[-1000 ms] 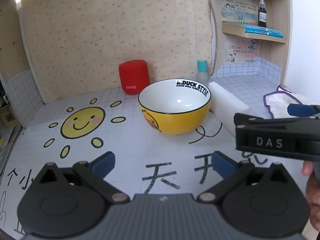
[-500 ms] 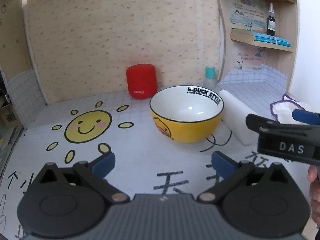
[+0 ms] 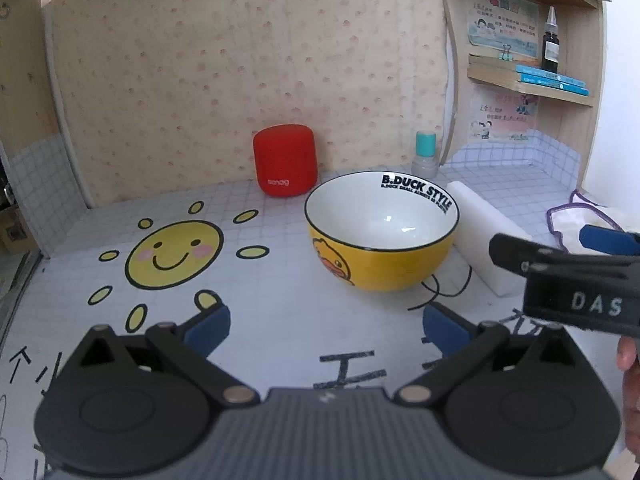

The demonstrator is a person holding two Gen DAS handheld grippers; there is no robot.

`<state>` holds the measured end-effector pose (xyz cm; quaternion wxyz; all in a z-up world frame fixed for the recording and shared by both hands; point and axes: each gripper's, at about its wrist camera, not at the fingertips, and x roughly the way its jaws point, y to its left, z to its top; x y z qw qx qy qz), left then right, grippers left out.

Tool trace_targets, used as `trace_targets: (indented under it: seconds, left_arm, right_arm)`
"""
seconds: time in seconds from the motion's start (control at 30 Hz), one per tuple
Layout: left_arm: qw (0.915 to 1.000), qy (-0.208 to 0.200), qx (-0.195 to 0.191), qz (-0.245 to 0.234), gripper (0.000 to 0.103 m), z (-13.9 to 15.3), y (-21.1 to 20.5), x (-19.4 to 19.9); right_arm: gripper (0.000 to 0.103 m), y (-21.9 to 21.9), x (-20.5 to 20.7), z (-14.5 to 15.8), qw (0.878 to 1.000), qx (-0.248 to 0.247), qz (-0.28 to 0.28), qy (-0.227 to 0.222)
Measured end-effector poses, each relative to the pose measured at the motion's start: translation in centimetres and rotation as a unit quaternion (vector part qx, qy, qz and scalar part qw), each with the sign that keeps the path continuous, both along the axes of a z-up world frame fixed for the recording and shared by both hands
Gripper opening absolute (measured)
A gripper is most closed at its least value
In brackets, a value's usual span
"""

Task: Clean bowl
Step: 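Close the right gripper on the white sponge, then lift the sponge with the right gripper while the left gripper tilts the yellow bowl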

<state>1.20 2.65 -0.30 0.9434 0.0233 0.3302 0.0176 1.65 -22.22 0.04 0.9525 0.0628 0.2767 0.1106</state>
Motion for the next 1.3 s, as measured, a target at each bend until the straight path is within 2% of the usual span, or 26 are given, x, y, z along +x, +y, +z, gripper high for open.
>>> trace_targets:
  seconds: [0.07, 0.1, 0.13, 0.17, 0.23, 0.3, 0.33, 0.37, 0.67, 0.77, 0.93, 1.0, 1.17, 1.2, 1.23, 1.3]
  left_arm:
    - [1.0000, 0.000, -0.005, 0.001, 0.103, 0.1, 0.3, 0.1]
    - [1.0000, 0.000, -0.009, 0.001, 0.103, 0.2, 0.5, 0.2]
    - [0.9999, 0.000, -0.014, 0.003, 0.103, 0.2, 0.8, 0.5]
    - [0.9998, 0.000, -0.017, 0.004, 0.103, 0.2, 1.0, 0.6]
    - [0.9998, -0.002, -0.021, 0.008, 0.103, 0.4, 1.3, 0.9]
    - [0.9997, -0.004, -0.021, 0.012, 0.103, 0.7, 1.6, 1.2]
    - [0.9996, -0.007, -0.022, 0.015, 0.103, 0.9, 1.7, 1.4]
    - [0.9995, -0.010, -0.023, 0.018, 0.103, 1.1, 1.9, 1.6]
    - [0.9989, -0.009, -0.031, 0.033, 0.103, 2.0, 3.0, 4.1]
    - [0.9986, -0.006, -0.041, 0.032, 0.103, 2.0, 3.3, 4.8]
    - [0.9986, -0.001, -0.042, 0.033, 0.103, 1.9, 3.5, 5.9]
    - [0.9986, 0.000, -0.042, 0.033, 0.103, 1.8, 3.6, 6.3]
    - [0.9986, 0.007, -0.039, 0.035, 0.103, 1.5, 3.5, 7.6]
    - [0.9986, 0.010, -0.038, 0.036, 0.103, 1.3, 3.5, 7.8]
    - [0.9986, 0.013, -0.037, 0.037, 0.103, 1.2, 3.5, 8.1]
    - [0.9987, 0.015, -0.034, 0.035, 0.103, 1.0, 3.4, 8.4]
  right_arm:
    - [0.092, 0.0, 0.0, 0.0, 1.000, -0.013, -0.010, -0.009]
    - [0.078, 0.2, 0.0, 0.1, 1.000, -0.021, -0.009, -0.010]
    - [0.069, 0.2, 0.1, 0.1, 1.000, -0.021, -0.009, -0.009]
    - [0.064, 0.1, 0.3, 0.0, 1.000, -0.020, -0.007, -0.003]
    - [0.043, -0.2, 0.7, -0.2, 1.000, 0.002, 0.001, 0.010]
    - [0.035, -0.3, 1.0, -0.3, 1.000, 0.014, 0.007, 0.020]
    - [0.022, -0.3, 1.2, -0.5, 1.000, 0.016, 0.011, 0.025]
    - [0.017, -0.1, 1.3, -0.6, 0.999, 0.012, 0.018, 0.028]
    - [0.019, 0.4, 2.0, -1.0, 1.000, -0.003, 0.016, 0.020]
    - [0.023, 0.5, 2.4, -1.1, 1.000, 0.001, 0.016, 0.024]
    - [0.037, 0.8, 3.1, -1.3, 1.000, -0.001, 0.016, 0.026]
    - [0.038, 0.9, 3.5, -1.4, 1.000, 0.000, 0.015, 0.027]
    - [0.038, 1.4, 4.5, -1.8, 0.999, 0.002, 0.025, 0.036]
    - [0.031, 1.4, 4.6, -1.9, 0.999, 0.002, 0.026, 0.037]
    - [0.017, 1.6, 4.8, -2.1, 0.999, 0.006, 0.032, 0.041]
    - [0.017, 1.4, 4.7, -2.2, 0.999, 0.010, 0.030, 0.037]
